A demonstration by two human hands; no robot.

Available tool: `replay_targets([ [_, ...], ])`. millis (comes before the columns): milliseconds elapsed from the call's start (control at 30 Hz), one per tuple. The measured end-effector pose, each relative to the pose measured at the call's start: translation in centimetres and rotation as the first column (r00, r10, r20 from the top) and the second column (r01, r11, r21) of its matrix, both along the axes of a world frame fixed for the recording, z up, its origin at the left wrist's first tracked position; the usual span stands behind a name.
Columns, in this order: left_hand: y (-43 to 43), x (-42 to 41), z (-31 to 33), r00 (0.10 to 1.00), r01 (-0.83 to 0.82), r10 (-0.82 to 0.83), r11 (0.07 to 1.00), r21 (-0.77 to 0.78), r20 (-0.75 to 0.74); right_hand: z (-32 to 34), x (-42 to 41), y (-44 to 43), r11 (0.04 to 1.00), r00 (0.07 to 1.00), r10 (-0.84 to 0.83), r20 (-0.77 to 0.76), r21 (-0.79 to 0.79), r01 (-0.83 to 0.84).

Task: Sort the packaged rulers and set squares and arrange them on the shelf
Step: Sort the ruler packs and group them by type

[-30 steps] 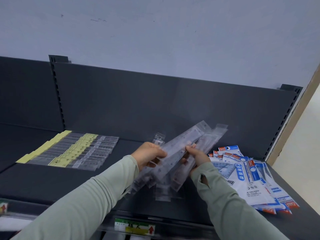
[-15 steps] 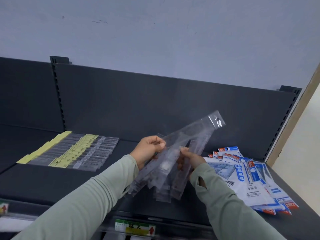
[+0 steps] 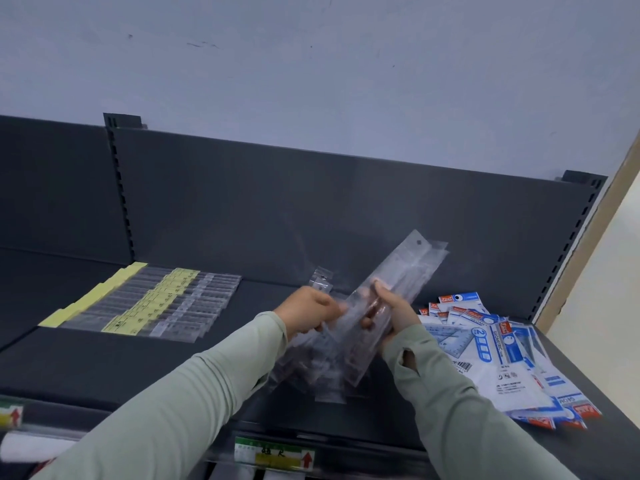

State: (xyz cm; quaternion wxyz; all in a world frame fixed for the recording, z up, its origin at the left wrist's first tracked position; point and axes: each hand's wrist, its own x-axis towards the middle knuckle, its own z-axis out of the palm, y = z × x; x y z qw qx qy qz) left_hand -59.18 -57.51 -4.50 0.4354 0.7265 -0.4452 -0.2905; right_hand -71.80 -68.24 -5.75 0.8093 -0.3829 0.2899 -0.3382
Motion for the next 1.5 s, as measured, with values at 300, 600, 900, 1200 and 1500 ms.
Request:
replay_targets([
  [300,-0.2,-0.2,-1.4,0.827,-0.107,-0.13,0.919,0.379,0.547,-1.7,-0.5,-1.4,0.988,0.993,-0.086,-0.084,0.124,0.096],
  [600,-0.8,1.6,0.1,0.849,-0.258,0.15,0.955,0.15,0.506,-1.4,-1.3,-1.2,0.998,1.0,0.012,0.012,0.068,-0.013],
  [900,0.8,3.8,2.3,0.628,-0.355,0.381,0.916,-0.186,0.679,-1.5,-1.3,-1.8,0.999,0.999,-0.032,-0.015,0.042,0.033],
  [1200,-0.6,0.7,4.6,0.534,-0.044,0.177,0.982,-0.182,0.827,-2.2,0.3,-1.9,0.987,0.945,-0.008,-0.326,-0.155,-0.045],
  [1500,-2.6,-1.2,4.0,0.509,-0.038,-0.028,0.998,0.054,0.86,-0.3,-0.4,1.0,0.937,0.943,0.33,-0.04,-0.105,-0.332],
])
